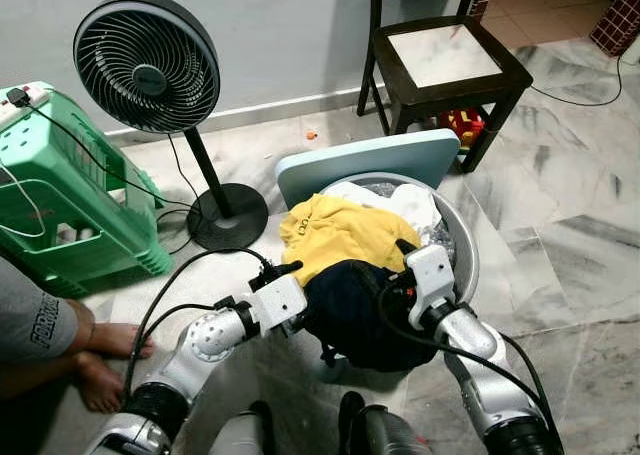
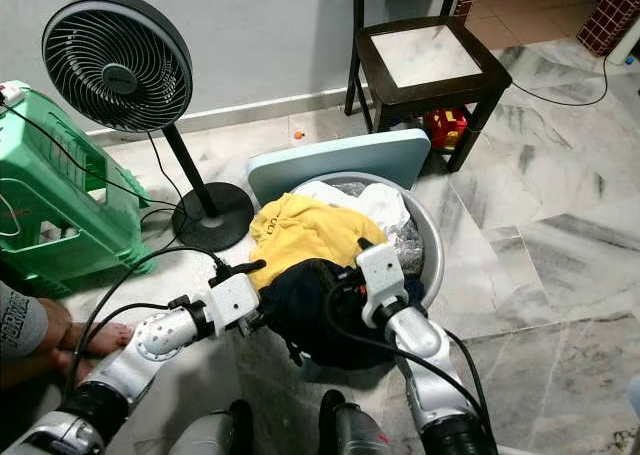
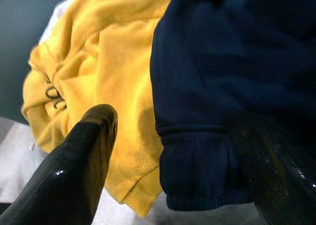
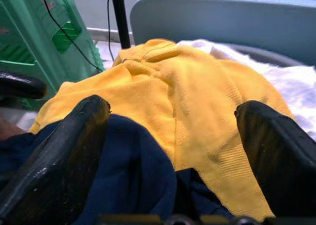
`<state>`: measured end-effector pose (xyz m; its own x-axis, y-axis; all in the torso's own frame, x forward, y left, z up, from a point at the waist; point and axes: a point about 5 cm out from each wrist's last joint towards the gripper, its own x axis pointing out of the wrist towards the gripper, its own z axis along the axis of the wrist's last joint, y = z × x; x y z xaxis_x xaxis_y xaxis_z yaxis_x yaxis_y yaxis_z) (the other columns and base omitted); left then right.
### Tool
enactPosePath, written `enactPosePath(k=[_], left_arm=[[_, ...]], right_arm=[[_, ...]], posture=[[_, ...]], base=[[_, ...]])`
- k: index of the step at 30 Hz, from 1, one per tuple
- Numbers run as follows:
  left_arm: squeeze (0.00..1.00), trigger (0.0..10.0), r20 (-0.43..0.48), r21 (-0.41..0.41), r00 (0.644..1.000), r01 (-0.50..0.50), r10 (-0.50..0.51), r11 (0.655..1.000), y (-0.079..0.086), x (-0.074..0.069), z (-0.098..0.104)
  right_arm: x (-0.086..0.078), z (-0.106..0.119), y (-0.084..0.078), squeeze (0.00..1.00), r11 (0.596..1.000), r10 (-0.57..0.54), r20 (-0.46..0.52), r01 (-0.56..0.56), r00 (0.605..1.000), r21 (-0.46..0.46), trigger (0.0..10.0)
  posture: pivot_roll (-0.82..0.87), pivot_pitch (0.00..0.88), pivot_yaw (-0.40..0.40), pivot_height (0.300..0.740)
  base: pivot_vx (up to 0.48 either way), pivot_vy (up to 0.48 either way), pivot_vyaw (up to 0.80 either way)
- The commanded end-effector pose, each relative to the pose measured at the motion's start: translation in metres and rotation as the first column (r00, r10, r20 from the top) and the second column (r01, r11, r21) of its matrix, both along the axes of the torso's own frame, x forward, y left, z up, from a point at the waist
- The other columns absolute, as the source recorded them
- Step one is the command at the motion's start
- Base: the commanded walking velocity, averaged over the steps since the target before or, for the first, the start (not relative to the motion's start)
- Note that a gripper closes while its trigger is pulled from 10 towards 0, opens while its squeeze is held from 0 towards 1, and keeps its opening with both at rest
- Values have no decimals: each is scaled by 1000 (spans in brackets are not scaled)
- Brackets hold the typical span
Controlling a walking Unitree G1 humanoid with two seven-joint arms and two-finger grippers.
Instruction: Hang hanger
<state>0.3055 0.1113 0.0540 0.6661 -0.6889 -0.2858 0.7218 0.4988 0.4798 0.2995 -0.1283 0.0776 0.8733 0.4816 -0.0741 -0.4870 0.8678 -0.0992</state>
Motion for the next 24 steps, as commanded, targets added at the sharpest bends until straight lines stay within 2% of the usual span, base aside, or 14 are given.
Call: enactPosePath(k=[1, 7, 8, 9, 11, 12, 13, 17, 19, 24], left_arm=[[0, 10000, -37, 8, 998, -43, 43, 999, 1, 1, -7], [0, 10000, -87, -50, 988, -134, 130, 990, -6, 12, -4], [0, 9373, -99, -56, 986, -142, 136, 988, -7, 12, -5], [0, 5255, -114, -62, 983, -149, 141, 987, -9, 13, -5], [0, 5255, -121, -64, 982, -151, 143, 986, -10, 13, -6], [0, 1137, -121, -66, 983, -150, 141, 987, -11, 13, -6], [0, 0, -126, -71, 982, -147, 137, 987, -12, 13, -6], [0, 0, -148, -93, 981, -144, 129, 985, -13, 12, -6], [0, 0, -179, -134, 975, -157, 132, 978, -14, 13, -6], [0, 0, -224, -198, 962, -203, 157, 959, -11, 17, -4]], right_arm=[[-6, -1, 6, 0, 999, 39, -14, -39, 999, 1, 10000], [-11, 6, 8, 0, 997, 73, 3, -73, 997, -11, 10000], [-12, 6, 7, 0, 997, 72, 1, -72, 997, -13, 10000], [-14, 6, 4, 0, 998, 68, -2, -68, 998, -18, 10000], [-15, 5, 4, 0, 998, 65, -3, -65, 998, -23, 10000], [-15, 5, 3, 0, 998, 61, -3, -62, 998, -25, 10000], [-15, 4, 2, 0, 998, 55, -4, -55, 998, -27, 10000], [-15, 5, 1, 0, 999, 44, 0, -44, 999, -32, 10000], [-16, 8, 2, 0, 998, 56, 6, -56, 998, -32, 10000], [-20, 17, 4, 0, 989, 143, -3, -143, 990, -18, 10000]], posture=[[51, 315, -35, 740], [13, 324, -44, 740], [6, 324, -44, 740], [-4, 323, -43, 740], [-8, 323, -41, 740], [-13, 322, -38, 740], [-14, 322, -37, 740], [-14, 315, -26, 740], [-12, 313, -24, 740], [-1, 308, -23, 740]], base=[[0, 0, 0], [0, 0, 0], [0, 0, 0], [0, 0, 0], [0, 0, 0], [0, 0, 0], [0, 0, 0], [0, 0, 0], [0, 0, 0], [0, 0, 0]])
